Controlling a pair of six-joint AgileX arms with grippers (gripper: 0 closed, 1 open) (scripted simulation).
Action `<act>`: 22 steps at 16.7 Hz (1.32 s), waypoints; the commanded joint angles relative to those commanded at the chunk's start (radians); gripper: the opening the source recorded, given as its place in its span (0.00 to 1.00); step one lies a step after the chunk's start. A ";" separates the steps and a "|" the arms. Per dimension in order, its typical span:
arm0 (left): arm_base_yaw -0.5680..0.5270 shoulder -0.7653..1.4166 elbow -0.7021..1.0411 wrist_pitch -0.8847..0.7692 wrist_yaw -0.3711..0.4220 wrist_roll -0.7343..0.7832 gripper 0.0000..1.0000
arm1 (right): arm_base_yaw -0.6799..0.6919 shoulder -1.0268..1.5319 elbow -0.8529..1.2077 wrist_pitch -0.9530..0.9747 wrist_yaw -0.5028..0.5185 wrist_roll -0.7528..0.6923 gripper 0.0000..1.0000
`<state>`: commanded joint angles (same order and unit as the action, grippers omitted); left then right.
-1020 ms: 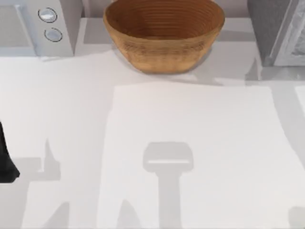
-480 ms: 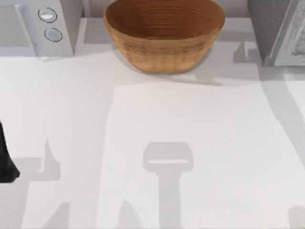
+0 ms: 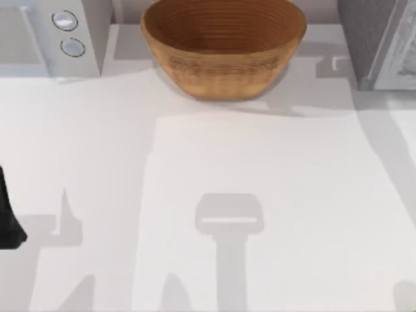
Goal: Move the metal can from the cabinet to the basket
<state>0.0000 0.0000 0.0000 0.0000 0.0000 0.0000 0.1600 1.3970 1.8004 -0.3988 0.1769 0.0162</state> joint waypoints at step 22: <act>0.000 0.000 0.000 0.000 0.000 0.000 1.00 | -0.085 0.447 0.452 -0.001 -0.065 -0.001 1.00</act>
<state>0.0000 0.0000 0.0000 0.0000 0.0000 0.0000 0.0745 1.8441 2.2519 -0.3999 0.1121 0.0155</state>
